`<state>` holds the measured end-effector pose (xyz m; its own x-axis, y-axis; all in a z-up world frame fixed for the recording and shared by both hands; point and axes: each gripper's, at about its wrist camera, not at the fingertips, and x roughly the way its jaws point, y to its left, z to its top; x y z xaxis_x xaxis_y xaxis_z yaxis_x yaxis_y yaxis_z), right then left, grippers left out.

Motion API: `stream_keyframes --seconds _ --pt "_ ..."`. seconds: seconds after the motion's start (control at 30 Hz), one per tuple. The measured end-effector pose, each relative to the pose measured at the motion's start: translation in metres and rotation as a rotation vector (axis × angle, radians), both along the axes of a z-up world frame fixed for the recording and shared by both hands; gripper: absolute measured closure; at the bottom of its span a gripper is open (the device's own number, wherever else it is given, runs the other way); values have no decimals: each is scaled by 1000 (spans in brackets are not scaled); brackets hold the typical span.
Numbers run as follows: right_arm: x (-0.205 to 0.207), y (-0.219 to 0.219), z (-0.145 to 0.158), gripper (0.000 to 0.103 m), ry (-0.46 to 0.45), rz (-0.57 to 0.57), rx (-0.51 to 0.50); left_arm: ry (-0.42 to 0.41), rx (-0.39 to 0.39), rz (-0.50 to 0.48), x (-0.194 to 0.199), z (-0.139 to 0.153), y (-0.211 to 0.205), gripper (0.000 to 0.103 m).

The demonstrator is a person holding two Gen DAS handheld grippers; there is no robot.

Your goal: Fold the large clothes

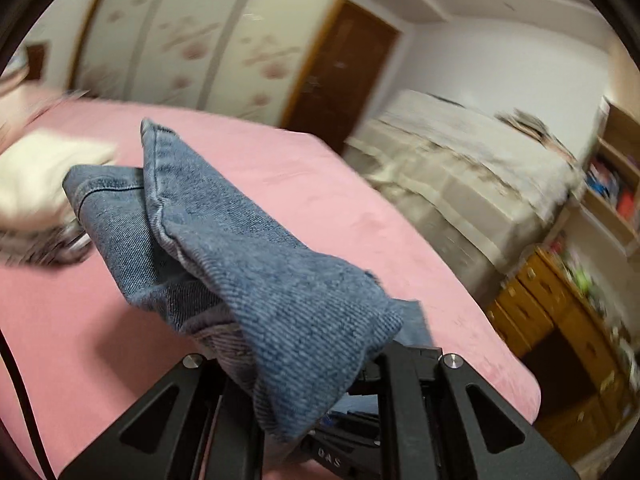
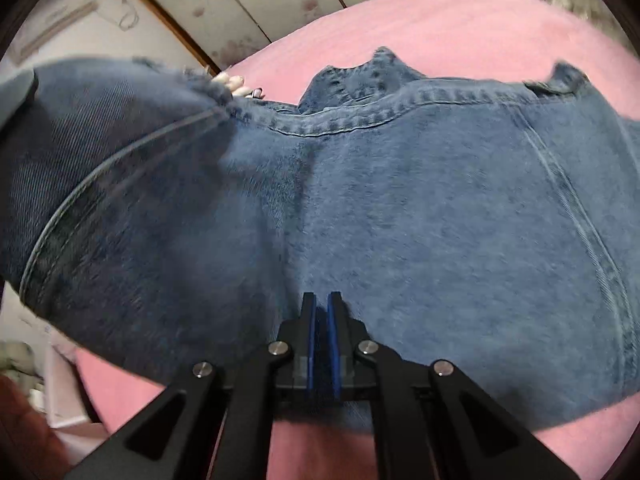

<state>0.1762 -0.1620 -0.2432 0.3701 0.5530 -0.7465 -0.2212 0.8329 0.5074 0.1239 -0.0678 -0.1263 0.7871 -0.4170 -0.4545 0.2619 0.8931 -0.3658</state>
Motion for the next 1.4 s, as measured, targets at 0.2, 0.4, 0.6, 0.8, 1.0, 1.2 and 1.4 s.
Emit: stream_keyframes --seconds 0.2,0.4,0.6,0.8,1.0,1.2,1.4 --pt "-32 -118 23 97 1 -246 -15 10 169 -259 21 -14 -101 93" --pt "-63 -206 25 97 16 -438 -133 142 291 -454 31 -86 -188 93" --pt "-72 -231 25 97 32 -478 -155 181 328 -462 27 -106 -209 93" --pt "-69 -239 27 96 84 -484 -119 252 443 -493 28 -104 -221 66" --pt "-71 -244 60 73 75 -467 -109 303 359 -487 12 -62 -198 38" --pt "-65 -238 84 41 68 -436 -78 356 261 -270 24 -21 -123 25" --pt "-30 -221 60 41 163 -389 -79 529 176 -19 65 -53 -50 25"
